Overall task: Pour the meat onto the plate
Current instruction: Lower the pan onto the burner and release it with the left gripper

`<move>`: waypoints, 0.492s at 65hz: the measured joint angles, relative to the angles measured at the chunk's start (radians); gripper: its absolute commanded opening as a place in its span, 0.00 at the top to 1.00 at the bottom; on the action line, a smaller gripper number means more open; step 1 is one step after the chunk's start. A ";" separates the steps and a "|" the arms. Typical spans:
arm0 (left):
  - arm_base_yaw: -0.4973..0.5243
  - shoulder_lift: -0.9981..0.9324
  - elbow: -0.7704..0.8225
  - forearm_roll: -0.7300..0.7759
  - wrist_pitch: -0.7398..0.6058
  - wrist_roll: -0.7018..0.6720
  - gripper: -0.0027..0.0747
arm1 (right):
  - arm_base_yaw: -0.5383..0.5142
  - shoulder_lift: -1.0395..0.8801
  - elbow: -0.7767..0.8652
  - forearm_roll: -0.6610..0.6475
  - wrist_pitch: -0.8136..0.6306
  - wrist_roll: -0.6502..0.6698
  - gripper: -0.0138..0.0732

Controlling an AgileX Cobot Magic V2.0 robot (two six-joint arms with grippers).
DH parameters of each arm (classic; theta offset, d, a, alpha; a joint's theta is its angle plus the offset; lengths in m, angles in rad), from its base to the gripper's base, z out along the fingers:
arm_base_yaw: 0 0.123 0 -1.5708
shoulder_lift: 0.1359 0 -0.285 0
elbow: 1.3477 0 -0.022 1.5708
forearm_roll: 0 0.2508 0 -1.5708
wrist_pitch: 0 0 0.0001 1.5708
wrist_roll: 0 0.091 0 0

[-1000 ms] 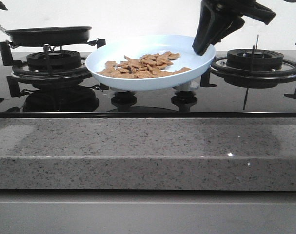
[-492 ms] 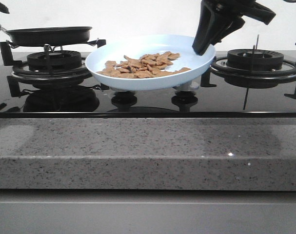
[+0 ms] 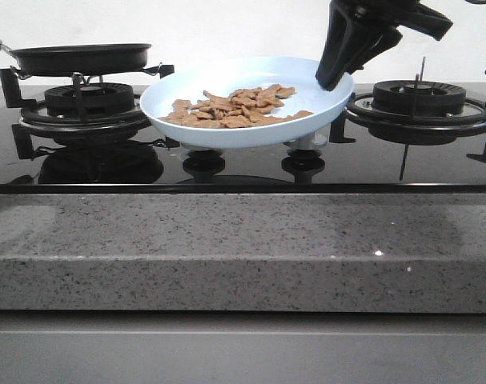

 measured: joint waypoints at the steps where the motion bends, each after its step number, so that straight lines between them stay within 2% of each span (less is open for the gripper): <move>1: 0.000 -0.004 0.000 0.002 0.002 0.000 0.99 | 0.000 0.000 0.000 0.000 0.000 0.000 0.91; 15: -0.017 -0.093 0.000 0.045 0.001 -0.002 0.99 | 0.000 0.000 0.000 0.000 0.000 0.000 0.91; 21: -0.064 -0.164 0.000 0.151 -0.017 -0.007 0.99 | 0.000 0.000 0.000 0.000 0.000 0.000 0.91; 32: -0.233 -0.306 0.000 0.423 -0.137 -0.081 0.99 | 0.000 0.000 0.000 0.000 0.000 0.000 0.91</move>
